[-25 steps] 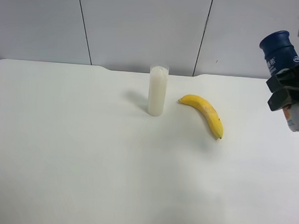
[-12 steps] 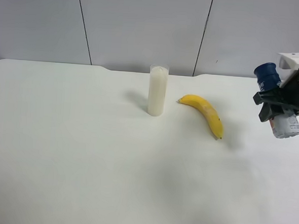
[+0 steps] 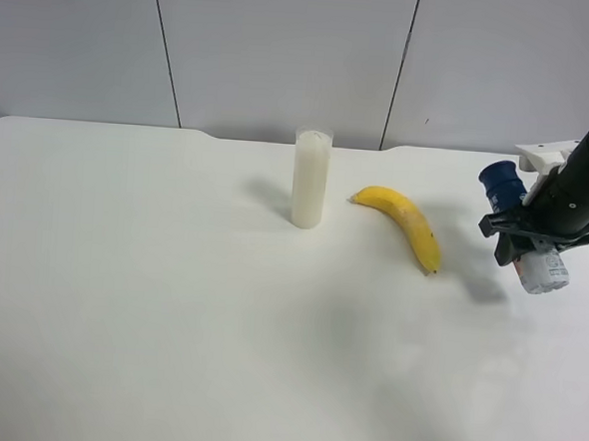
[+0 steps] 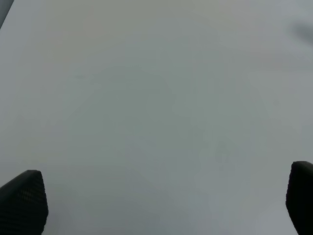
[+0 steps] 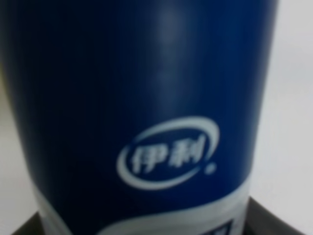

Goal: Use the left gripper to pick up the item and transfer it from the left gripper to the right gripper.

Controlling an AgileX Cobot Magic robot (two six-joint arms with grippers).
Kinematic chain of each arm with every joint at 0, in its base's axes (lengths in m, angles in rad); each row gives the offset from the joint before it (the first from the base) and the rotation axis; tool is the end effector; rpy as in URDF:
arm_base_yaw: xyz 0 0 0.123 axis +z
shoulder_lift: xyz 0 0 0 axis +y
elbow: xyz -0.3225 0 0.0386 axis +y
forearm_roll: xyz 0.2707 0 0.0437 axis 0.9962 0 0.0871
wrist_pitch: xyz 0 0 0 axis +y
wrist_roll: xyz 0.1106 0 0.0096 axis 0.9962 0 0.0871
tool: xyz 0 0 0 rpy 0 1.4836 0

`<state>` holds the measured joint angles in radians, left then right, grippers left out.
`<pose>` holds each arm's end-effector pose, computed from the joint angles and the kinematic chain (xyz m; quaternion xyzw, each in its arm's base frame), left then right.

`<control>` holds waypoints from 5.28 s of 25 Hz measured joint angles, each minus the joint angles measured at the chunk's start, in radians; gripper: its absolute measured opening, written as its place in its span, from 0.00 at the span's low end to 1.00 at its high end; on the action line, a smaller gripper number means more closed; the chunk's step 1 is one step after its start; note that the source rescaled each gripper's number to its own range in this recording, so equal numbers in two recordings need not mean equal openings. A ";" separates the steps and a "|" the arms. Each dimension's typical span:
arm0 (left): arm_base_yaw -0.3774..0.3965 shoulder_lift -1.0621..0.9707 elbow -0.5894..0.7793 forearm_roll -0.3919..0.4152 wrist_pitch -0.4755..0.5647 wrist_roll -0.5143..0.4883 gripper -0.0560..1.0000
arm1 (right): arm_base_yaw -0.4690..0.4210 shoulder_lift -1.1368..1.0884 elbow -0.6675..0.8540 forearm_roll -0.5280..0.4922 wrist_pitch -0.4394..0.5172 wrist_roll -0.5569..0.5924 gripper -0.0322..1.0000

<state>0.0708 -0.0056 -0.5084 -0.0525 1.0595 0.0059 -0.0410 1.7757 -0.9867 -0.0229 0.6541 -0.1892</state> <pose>-0.0086 -0.0057 0.2819 -0.0264 0.8485 -0.0060 0.5284 0.3484 -0.0158 0.1611 -0.0819 0.9908 -0.0202 0.1056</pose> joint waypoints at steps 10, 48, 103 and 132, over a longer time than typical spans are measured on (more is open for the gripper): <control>0.000 0.000 0.000 0.000 0.000 0.000 0.99 | 0.000 0.066 -0.001 -0.039 -0.055 0.000 0.03; 0.000 0.000 0.000 0.000 0.000 0.000 0.99 | 0.000 0.099 -0.007 -0.064 -0.053 0.003 1.00; 0.000 0.000 0.000 0.000 0.000 0.000 0.99 | 0.000 -1.746 0.470 0.037 0.405 0.102 1.00; 0.000 0.000 0.000 0.000 0.000 0.000 0.99 | 0.086 -1.778 0.480 0.042 0.405 0.109 1.00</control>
<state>0.0708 -0.0056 -0.5084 -0.0525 1.0595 0.0059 0.0450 -0.0025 -0.5071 0.0188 1.0594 -0.0802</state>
